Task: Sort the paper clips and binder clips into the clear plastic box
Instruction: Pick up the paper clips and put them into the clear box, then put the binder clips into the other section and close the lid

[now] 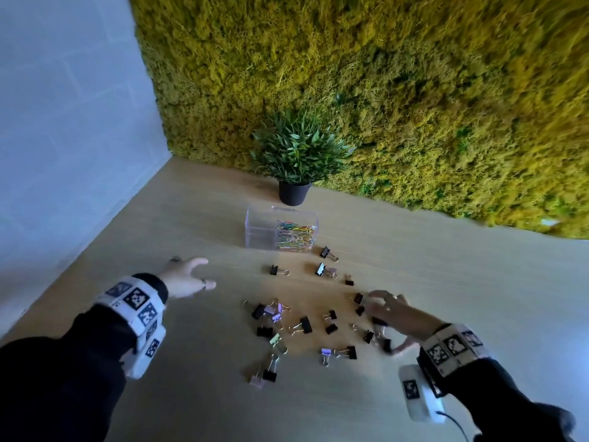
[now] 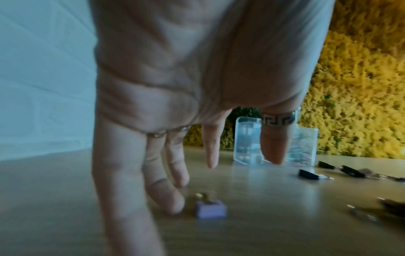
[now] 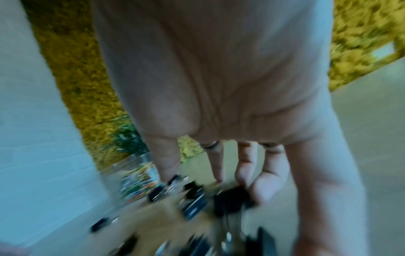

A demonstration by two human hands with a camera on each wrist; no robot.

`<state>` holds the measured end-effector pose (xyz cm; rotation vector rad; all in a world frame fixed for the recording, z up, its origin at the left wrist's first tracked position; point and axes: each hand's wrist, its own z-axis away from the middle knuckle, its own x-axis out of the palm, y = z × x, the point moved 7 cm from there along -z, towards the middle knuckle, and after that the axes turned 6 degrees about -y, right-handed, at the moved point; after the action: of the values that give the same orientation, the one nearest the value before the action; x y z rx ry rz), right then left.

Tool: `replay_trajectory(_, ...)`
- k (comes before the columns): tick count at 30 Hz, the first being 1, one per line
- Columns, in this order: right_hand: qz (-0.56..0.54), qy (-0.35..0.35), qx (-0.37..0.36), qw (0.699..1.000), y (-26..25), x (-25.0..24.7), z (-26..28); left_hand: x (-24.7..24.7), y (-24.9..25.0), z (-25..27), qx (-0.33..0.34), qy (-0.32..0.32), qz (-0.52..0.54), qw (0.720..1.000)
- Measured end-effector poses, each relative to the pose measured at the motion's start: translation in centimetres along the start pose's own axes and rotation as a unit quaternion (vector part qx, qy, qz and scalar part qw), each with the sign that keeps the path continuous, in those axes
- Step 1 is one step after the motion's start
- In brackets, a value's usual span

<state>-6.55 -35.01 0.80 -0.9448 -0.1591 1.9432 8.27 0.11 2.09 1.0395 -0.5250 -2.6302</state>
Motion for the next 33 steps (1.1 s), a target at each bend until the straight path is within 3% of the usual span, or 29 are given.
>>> replay_trajectory(2,-0.038,-0.008,-0.031,0.999,-1.6,1.7,0.2,2.0,1.1,-0.3,0.009,-0.017,0.027,0.999)
replay_trajectory(5,-0.121,-0.029,-0.084,0.989,-3.7,2.5,-0.4,4.3,3.9,-0.5,0.074,-0.056,0.127,0.988)
replay_trajectory(7,-0.102,-0.005,-0.089,0.991,-4.1,1.6,-0.1,4.1,4.8,-0.1,0.101,-0.053,0.174,0.978)
replay_trajectory(10,0.009,-0.006,-0.072,0.997,-2.4,1.5,0.9,3.3,3.9,0.7,0.101,-0.019,0.041,0.994)
replay_trajectory(12,0.094,-0.048,-0.067,0.992,-1.2,3.3,1.6,4.9,2.8,1.0,0.079,-0.043,-0.067,0.994)
replay_trajectory(14,0.131,-0.031,-0.119,0.984,-1.7,4.9,1.5,7.5,2.9,1.1,0.082,-0.094,-0.082,0.989)
replay_trajectory(16,0.06,0.018,-0.169,0.984,-3.1,5.3,1.1,9.4,4.6,1.0,0.132,-0.119,-0.063,0.982)
replay_trajectory(20,0.171,0.088,-0.214,0.958,-5.8,4.1,2.3,8.7,7.5,1.7,0.198,-0.077,-0.049,0.976)
replay_trajectory(24,0.232,-0.047,-0.229,0.944,-5.4,7.4,3.4,10.8,6.3,3.1,0.162,-0.131,-0.218,0.954)
replay_trajectory(26,0.2,-0.063,-0.253,0.944,-5.2,8.7,2.7,12.5,6.2,3.0,0.181,-0.139,-0.285,0.931)
replay_trajectory(30,0.12,-0.006,-0.265,0.957,-6.7,6.4,1.0,12.0,8.5,1.7,0.254,-0.055,-0.268,0.928)
replay_trajectory(33,0.135,0.123,-0.265,0.947,-9.2,2.3,-0.5,9.2,10.7,0.8,0.278,0.032,-0.222,0.934)
